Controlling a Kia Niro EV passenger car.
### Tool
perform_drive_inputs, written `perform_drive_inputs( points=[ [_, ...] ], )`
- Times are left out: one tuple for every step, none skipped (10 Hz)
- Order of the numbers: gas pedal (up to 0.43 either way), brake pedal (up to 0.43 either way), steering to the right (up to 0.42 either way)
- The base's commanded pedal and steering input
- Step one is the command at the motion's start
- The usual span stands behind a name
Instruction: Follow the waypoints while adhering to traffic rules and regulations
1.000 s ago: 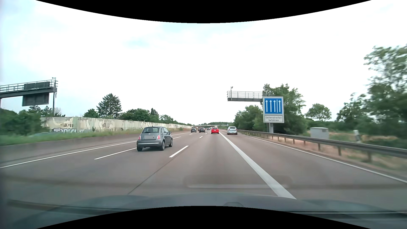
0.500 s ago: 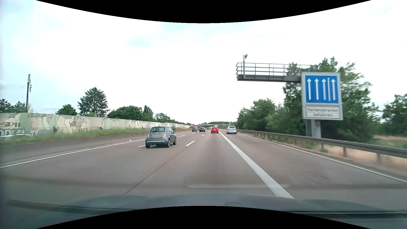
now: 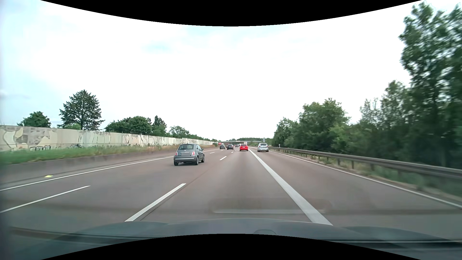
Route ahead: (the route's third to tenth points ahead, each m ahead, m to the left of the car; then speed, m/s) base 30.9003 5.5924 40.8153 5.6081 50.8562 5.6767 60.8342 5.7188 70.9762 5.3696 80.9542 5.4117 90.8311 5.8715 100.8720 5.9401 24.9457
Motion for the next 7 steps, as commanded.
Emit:
perform_drive_inputs(
  points=[
    [0.039,0.000,-0.005],
    [0.039,0.000,-0.005],
    [0.039,0.000,-0.005],
    [0.039,0.000,-0.005],
    [0.039,0.000,-0.005],
    [0.039,0.000,-0.004],
    [0.039,0.000,-0.004]
  ],
)
